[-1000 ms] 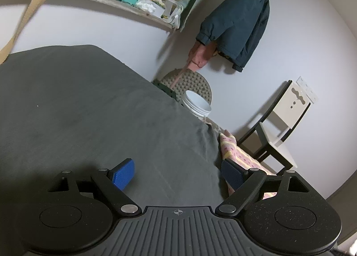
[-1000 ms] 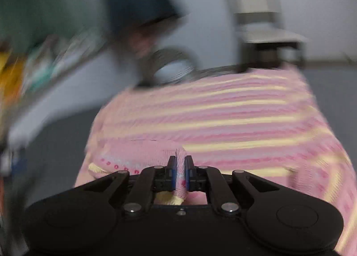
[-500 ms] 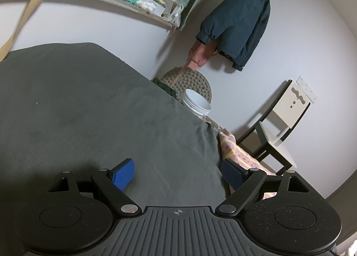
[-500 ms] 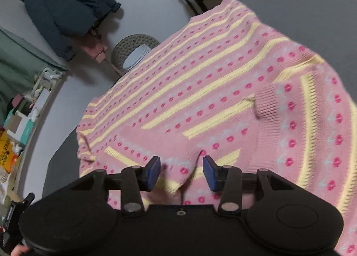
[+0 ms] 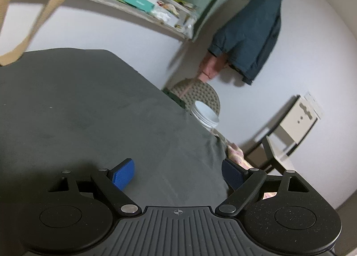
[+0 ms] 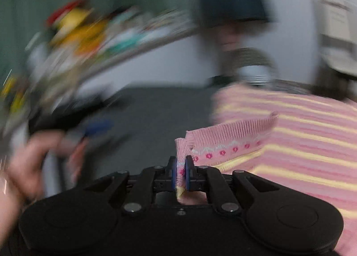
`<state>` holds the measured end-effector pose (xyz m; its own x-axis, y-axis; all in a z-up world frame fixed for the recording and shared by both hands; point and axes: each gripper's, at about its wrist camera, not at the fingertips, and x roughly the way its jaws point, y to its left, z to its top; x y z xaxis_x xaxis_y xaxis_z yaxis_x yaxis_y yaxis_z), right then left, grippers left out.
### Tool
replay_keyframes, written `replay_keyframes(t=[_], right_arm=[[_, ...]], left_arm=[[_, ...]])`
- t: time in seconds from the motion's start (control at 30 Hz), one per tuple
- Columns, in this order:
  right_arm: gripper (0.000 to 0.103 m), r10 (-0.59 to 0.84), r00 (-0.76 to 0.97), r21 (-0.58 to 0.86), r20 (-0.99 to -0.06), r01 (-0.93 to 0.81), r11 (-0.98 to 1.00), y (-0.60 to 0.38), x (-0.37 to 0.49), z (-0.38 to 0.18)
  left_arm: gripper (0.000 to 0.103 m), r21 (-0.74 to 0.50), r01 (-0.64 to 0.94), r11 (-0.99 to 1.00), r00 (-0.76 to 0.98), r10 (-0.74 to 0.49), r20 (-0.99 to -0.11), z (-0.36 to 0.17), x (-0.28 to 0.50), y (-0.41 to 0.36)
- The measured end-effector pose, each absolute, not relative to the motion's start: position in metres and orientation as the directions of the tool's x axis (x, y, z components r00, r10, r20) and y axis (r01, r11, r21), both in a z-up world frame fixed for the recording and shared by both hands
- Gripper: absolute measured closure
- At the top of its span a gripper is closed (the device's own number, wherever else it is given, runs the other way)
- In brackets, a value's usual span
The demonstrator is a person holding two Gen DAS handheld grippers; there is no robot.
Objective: Fold clothes
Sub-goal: 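Drag the held garment edge with the right gripper and open it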
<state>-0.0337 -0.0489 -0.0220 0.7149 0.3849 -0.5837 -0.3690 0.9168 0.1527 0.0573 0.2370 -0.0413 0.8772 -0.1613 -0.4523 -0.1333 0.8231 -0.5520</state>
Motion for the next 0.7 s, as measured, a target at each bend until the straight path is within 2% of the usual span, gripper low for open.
replay_keyframes(t=[0.13,0.27,0.37,0.5,0.7], right_arm=[[0.095,0.436,0.639,0.056,-0.634,-0.524,0.850,0.022,-0.032,-0.048],[0.095,0.473,0.595,0.028,-0.650,-0.603,0.797,0.053,-0.030,-0.057],[0.095,0.503,0.564,0.043,-0.655,-0.637,0.769,0.066,-0.027,-0.060],[0.095,0.554,0.561,0.074,-0.616,-0.659,0.749,0.076,-0.023,-0.058],[0.095,0.651,0.515,0.229,-0.557,-0.659,0.717,0.077,-0.011,-0.058]], left_arm=[[0.017,-0.570,-0.176,0.803,0.886,-0.123,-0.447,-0.044,0.053,0.248],[0.017,-0.568,-0.211,0.795,0.898,-0.072,-0.434,-0.044,0.050,0.257],[0.017,-0.574,-0.244,0.781,0.904,-0.031,-0.426,-0.044,0.048,0.265],[0.017,-0.576,-0.292,0.764,0.911,0.039,-0.410,-0.043,0.041,0.280],[0.017,-0.589,-0.378,0.714,0.924,0.257,-0.283,-0.020,0.007,0.304]])
